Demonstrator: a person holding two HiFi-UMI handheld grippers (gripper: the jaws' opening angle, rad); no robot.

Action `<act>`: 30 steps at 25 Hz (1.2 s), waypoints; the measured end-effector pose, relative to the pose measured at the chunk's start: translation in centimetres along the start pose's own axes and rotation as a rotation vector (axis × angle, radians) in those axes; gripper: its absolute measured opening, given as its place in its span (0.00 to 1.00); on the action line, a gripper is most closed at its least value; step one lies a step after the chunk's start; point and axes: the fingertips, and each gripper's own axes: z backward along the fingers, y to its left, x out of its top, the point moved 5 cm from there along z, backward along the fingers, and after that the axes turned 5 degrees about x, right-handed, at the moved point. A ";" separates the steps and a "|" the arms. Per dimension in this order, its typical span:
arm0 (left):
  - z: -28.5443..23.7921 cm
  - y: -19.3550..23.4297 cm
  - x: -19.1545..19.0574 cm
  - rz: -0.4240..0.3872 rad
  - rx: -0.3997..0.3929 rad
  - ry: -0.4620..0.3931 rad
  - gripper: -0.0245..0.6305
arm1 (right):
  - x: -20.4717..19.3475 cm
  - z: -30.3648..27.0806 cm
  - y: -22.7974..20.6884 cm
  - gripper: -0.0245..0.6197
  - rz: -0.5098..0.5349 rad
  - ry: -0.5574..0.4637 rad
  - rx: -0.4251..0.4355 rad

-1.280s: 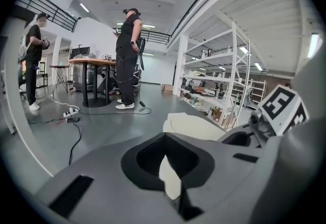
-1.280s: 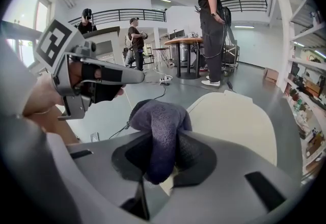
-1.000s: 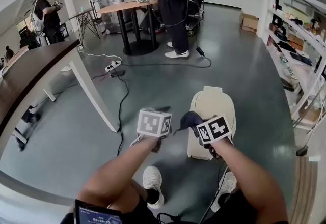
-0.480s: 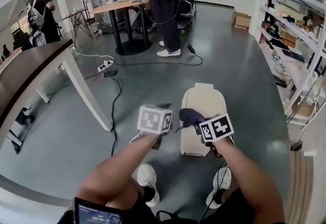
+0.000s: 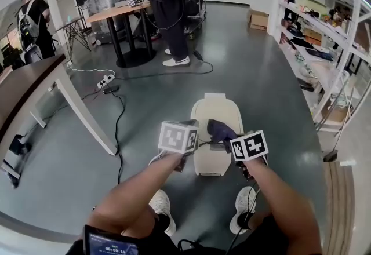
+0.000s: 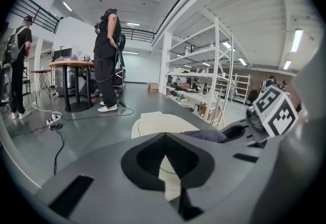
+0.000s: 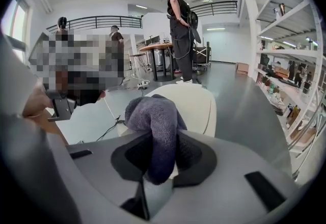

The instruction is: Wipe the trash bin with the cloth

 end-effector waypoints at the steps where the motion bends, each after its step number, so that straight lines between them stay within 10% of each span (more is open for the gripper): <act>1: 0.2 0.2 -0.1 0.005 -0.006 0.001 0.03 | 0.0 0.0 0.2 0.18 -0.006 -0.001 -0.007; 17: -0.9 -3.8 1.2 -0.038 -0.066 -0.016 0.03 | -2.7 2.1 -4.1 0.18 -0.145 -0.010 -0.100; 30: 3.0 -2.9 3.6 -0.004 -0.055 -0.132 0.03 | 1.5 5.2 6.3 0.18 0.084 -0.151 0.064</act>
